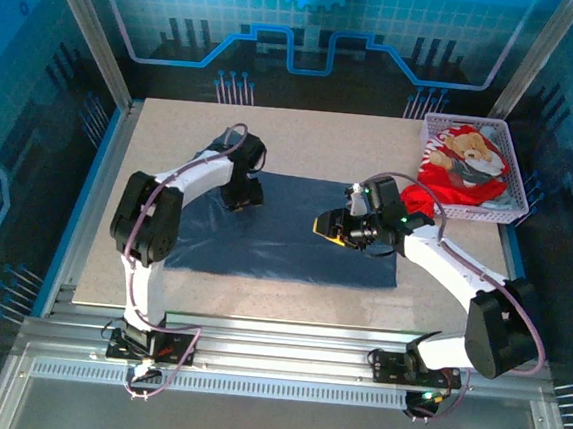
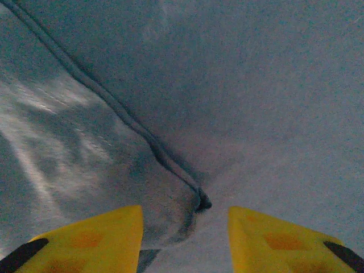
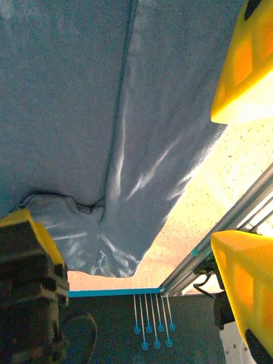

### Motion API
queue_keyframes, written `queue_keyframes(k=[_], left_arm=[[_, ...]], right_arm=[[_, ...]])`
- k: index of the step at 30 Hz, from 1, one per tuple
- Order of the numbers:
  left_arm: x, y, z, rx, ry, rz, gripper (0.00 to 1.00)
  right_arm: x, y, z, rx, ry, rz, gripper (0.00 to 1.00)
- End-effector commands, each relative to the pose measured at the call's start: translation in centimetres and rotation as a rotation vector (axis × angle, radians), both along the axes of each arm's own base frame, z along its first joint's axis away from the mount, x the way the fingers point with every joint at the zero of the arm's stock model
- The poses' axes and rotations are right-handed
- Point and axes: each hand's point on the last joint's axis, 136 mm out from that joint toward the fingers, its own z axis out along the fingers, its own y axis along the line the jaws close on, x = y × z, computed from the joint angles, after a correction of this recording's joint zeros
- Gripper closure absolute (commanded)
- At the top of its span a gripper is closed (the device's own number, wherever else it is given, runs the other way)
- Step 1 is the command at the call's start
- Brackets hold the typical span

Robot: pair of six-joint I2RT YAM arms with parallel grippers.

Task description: Fold and stack the t-shirts

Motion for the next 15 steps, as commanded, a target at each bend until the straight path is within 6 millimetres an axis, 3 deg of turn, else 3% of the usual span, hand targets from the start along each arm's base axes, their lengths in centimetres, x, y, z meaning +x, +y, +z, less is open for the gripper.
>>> queue_keyframes(k=[1, 6, 7, 15], left_arm=[[-0.8, 1.9, 4.0, 0.013, -0.084, 0.066, 0.58], [-3.8, 2.7, 2.7, -0.167, -0.003, 0.226, 0.79], [-4.4, 3.0, 2.2, -0.188, 0.017, 0.25, 0.83], [-6.6, 9.7, 0.5, -0.233, 0.089, 0.468, 0.86]], right_arm=[[0.3, -0.3, -0.2, -0.008, 0.011, -0.013, 0.47], [0.5, -0.8, -1.0, -0.029, 0.029, -0.053, 0.51], [0.0, -1.5, -2.3, -0.057, 0.06, -0.073, 0.53], [1.7, -6.5, -5.9, -0.185, 0.175, -0.248, 0.64]])
